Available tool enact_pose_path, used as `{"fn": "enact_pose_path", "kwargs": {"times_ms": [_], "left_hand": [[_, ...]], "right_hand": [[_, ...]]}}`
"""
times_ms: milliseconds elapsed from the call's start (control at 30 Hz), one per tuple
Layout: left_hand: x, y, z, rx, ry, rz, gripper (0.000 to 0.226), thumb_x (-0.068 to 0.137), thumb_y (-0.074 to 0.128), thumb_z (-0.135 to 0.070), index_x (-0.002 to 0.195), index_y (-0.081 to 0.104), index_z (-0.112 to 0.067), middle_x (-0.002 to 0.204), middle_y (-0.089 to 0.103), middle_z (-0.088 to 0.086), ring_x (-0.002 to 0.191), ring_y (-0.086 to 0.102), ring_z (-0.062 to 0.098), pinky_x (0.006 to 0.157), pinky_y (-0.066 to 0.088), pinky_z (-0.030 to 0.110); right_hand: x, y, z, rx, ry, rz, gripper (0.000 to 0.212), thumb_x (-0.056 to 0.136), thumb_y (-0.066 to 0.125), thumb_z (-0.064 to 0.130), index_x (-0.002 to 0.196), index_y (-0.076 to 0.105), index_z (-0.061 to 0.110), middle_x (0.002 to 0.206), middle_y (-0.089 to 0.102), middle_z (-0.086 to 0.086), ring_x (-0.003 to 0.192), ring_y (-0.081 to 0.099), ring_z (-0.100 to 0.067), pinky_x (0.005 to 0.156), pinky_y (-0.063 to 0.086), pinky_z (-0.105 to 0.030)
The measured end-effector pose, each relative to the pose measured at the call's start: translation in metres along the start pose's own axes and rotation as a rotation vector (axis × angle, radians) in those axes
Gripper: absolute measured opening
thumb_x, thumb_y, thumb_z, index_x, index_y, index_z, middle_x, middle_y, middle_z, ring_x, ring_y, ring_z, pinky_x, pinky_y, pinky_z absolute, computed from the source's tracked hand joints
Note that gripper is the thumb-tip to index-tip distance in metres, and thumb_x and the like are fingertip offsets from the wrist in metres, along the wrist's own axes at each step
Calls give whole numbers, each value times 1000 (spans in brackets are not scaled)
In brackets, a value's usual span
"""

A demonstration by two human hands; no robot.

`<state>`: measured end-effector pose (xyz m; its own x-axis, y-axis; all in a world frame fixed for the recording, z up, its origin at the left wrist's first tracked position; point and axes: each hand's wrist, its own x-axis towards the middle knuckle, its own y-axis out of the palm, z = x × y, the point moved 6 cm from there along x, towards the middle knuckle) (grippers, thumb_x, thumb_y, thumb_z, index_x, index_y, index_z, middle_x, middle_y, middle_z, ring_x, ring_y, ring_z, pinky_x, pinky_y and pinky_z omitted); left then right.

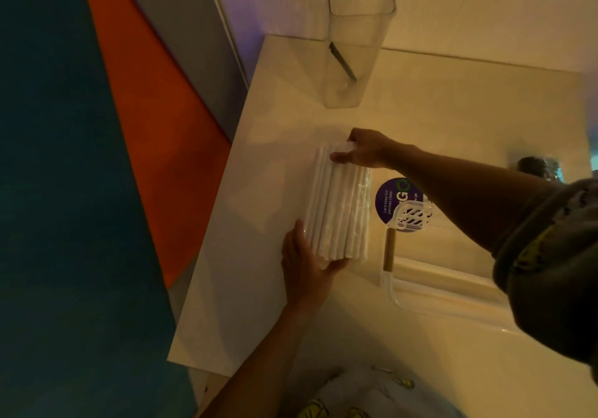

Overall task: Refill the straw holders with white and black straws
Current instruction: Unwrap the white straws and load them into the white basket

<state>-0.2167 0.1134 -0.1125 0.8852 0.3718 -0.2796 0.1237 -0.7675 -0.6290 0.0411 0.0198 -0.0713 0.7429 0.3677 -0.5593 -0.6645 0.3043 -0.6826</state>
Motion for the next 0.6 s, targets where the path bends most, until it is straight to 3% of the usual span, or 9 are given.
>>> {"fn": "enact_pose_path", "kwargs": {"times_ms": [133, 233, 367, 467, 600], "left_hand": [[6, -11, 19, -36, 21, 104, 122, 54, 78, -70, 149, 12, -30, 148, 31, -3, 133, 32, 14, 106, 35, 38], [9, -23, 35, -87, 13, 136, 119, 51, 85, -57, 148, 22, -31, 146, 35, -7, 134, 34, 11, 108, 36, 41], [16, -35, 53, -217, 6, 134, 105, 50, 91, -42, 141, 41, -29, 136, 49, -5, 127, 48, 17, 97, 51, 49], [6, -48, 49, -316, -14, 191, 101, 60, 89, -28, 145, 35, -35, 141, 44, -8, 131, 44, 13, 103, 47, 45], [-15, -65, 59, -455, -71, 244, 94, 73, 82, -9, 149, 29, -30, 140, 45, -6, 127, 47, 12, 98, 50, 36]], "right_hand": [[-12, 0, -6, 85, 97, 203, 67, 83, 71, 49, 136, 46, 16, 125, 55, -9, 104, 59, -28, 68, 56, -36], [-28, -2, -4, 102, 127, 304, 63, 84, 70, 48, 132, 49, 13, 120, 58, -11, 100, 64, -30, 75, 60, -42], [-46, -5, 8, 184, 106, 225, 65, 85, 71, 39, 138, 43, 13, 123, 53, -9, 101, 59, -29, 73, 57, -40], [-63, 0, 20, 285, 90, 224, 77, 84, 73, 32, 148, 30, 28, 132, 41, -7, 115, 49, -34, 82, 56, -48], [-90, 12, 28, 358, 103, 330, 66, 83, 67, 33, 143, 41, 33, 141, 45, -10, 123, 48, -37, 95, 50, -57]]}}
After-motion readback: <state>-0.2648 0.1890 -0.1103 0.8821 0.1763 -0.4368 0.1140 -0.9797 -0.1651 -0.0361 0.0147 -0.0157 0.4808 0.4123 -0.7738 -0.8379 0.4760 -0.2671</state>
